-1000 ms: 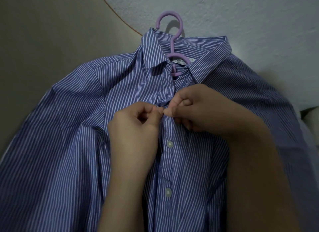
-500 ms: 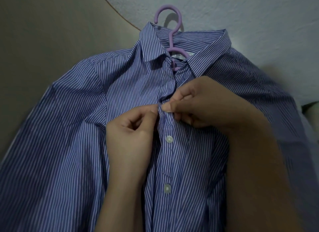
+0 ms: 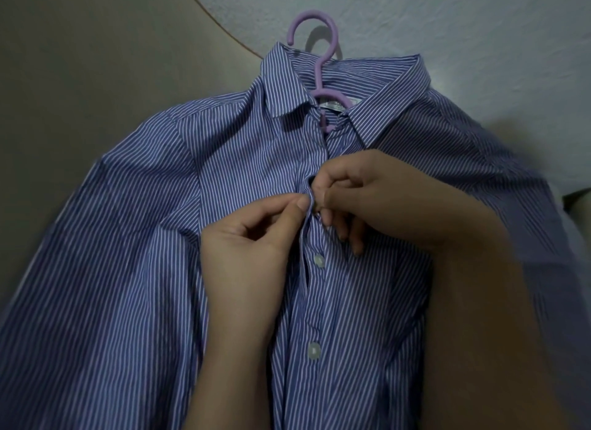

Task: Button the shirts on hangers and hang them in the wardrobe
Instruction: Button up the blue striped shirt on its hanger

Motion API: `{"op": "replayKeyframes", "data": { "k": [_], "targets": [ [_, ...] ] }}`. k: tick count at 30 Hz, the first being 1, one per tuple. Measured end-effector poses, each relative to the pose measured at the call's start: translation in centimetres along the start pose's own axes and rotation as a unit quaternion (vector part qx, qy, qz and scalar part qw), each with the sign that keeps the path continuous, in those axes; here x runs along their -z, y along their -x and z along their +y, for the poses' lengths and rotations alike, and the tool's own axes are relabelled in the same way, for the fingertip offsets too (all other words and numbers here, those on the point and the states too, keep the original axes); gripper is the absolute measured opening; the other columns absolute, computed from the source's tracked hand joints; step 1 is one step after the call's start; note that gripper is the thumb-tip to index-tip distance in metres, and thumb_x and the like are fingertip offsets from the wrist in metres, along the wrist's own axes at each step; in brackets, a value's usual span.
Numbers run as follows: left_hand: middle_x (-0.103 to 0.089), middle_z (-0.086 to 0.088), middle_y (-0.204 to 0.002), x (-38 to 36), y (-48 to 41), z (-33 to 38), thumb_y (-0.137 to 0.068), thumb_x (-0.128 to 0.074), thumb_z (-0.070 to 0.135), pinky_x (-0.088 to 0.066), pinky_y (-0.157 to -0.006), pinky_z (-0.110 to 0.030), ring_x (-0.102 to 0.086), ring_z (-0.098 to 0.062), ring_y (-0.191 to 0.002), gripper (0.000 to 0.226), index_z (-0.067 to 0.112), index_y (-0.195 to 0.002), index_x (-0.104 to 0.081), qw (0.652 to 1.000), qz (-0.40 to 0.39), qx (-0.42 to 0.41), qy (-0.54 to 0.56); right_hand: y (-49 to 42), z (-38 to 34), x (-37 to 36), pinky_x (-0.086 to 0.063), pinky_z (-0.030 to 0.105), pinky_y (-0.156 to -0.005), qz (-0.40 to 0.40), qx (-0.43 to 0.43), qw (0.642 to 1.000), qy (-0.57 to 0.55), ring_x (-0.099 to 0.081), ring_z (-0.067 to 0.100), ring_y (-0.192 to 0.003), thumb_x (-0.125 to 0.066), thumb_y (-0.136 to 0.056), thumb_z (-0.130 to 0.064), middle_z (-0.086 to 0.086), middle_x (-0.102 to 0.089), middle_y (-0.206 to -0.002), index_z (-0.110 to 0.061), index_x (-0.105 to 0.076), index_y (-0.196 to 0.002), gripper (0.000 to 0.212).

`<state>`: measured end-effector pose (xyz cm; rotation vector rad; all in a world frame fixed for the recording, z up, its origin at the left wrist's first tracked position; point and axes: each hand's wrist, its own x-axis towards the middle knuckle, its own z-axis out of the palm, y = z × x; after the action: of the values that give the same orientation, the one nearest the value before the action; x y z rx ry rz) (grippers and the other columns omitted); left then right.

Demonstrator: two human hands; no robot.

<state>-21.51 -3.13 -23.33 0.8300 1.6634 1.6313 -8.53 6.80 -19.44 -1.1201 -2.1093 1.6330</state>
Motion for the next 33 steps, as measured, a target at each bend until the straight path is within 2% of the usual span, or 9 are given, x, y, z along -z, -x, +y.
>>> {"op": "replayKeyframes", "data": {
  "k": [3,7,10,15,22,24,27,31,33],
  "targets": [
    [-0.078,0.005,-0.078,-0.2,0.3,0.0,-0.084,-0.08,0.016,-0.056,-0.075,-0.019,-0.075,-0.011,-0.081,0.008,0.023,-0.089,-0.082,0.999,0.008,-0.024,-0.036,0.0,0.0,0.0,-0.057,0.036,-0.05,-0.001,0.001,1.0,-0.024,-0.062,0.032,-0.061,-0.053,-0.097,-0.008,0.024,-0.067,-0.078,0.004,-0.065,-0.083,0.022],
    [-0.078,0.009,-0.079,-0.1,0.4,0.1,-0.086,-0.079,0.017,-0.057,-0.075,-0.019,-0.074,-0.007,-0.082,0.009,0.025,-0.09,-0.081,0.997,-0.002,-0.039,-0.061,-0.1,0.0,-0.2,-0.058,0.04,-0.056,0.002,-0.006,0.998,-0.066,-0.063,0.032,-0.061,-0.063,-0.096,-0.029,0.022,-0.066,-0.074,0.003,-0.068,-0.078,0.036],
    [-0.078,0.007,-0.08,0.0,0.2,0.1,-0.083,-0.079,0.013,-0.054,-0.075,-0.016,-0.075,-0.008,-0.082,0.011,0.023,-0.088,-0.081,0.999,-0.009,-0.037,-0.036,0.0,-0.1,-0.2,-0.062,0.046,-0.062,0.01,-0.015,0.998,-0.067,-0.068,0.034,-0.06,-0.064,-0.096,-0.022,0.019,-0.067,-0.069,0.005,-0.067,-0.078,0.033],
    [-0.078,0.004,-0.084,-0.2,0.3,-0.1,-0.081,-0.082,0.012,-0.055,-0.078,-0.02,-0.075,-0.011,-0.085,0.011,0.018,-0.09,-0.081,0.998,-0.007,-0.051,-0.041,0.1,-0.4,-0.2,-0.063,0.039,-0.065,0.028,-0.027,0.996,-0.086,-0.072,0.034,-0.063,-0.063,-0.096,-0.014,0.027,-0.069,-0.071,0.011,-0.068,-0.083,0.029],
    [-0.078,0.007,-0.081,-0.4,0.4,-0.2,-0.085,-0.08,0.016,-0.056,-0.077,-0.022,-0.074,-0.008,-0.083,0.005,0.02,-0.088,-0.081,0.996,0.008,-0.058,-0.067,-0.1,-0.1,-0.2,-0.063,0.035,-0.063,0.034,-0.012,0.995,-0.094,-0.073,0.029,-0.061,-0.061,-0.096,-0.008,0.021,-0.07,-0.068,0.015,-0.066,-0.087,0.026],
    [-0.076,0.004,-0.077,-0.3,0.1,-0.3,-0.088,-0.077,0.017,-0.057,-0.075,-0.03,-0.073,-0.013,-0.079,0.007,0.021,-0.084,-0.081,0.997,0.018,-0.041,-0.07,-0.2,0.0,-0.3,-0.063,0.036,-0.065,0.028,-0.004,0.995,-0.093,-0.072,0.028,-0.06,-0.06,-0.096,-0.007,0.02,-0.07,-0.068,0.016,-0.064,-0.086,0.026],
    [-0.075,0.001,-0.076,-0.1,-0.6,-0.6,-0.089,-0.074,0.016,-0.058,-0.08,-0.046,-0.07,-0.017,-0.077,0.012,0.022,-0.08,-0.08,0.998,0.029,-0.004,-0.064,-0.3,0.2,-0.4,-0.062,0.034,-0.066,0.01,0.011,0.998,-0.064,-0.073,0.027,-0.062,-0.059,-0.096,-0.004,0.021,-0.071,-0.07,0.014,-0.063,-0.085,0.021],
    [-0.074,-0.001,-0.074,-0.3,-0.8,-0.9,-0.084,-0.073,0.027,-0.059,-0.078,-0.051,-0.07,-0.026,-0.076,0.007,0.026,-0.082,-0.08,0.996,0.047,0.003,-0.078,-0.5,0.6,-0.4,-0.056,0.026,-0.055,0.008,0.026,0.999,-0.025,-0.07,0.025,-0.059,-0.061,-0.093,0.001,0.02,-0.071,-0.072,0.01,-0.064,-0.084,0.014],
    [-0.072,0.001,-0.069,-0.4,-0.8,-1.1,-0.087,-0.075,0.023,-0.059,-0.073,-0.045,-0.068,-0.02,-0.068,0.003,0.023,-0.086,-0.078,0.994,0.057,-0.008,-0.088,-0.6,0.8,-0.4,-0.053,0.024,-0.051,0.015,0.032,0.999,-0.021,-0.069,0.023,-0.058,-0.063,-0.091,0.001,0.02,-0.071,-0.071,0.009,-0.066,-0.083,0.011]
  ]
}}
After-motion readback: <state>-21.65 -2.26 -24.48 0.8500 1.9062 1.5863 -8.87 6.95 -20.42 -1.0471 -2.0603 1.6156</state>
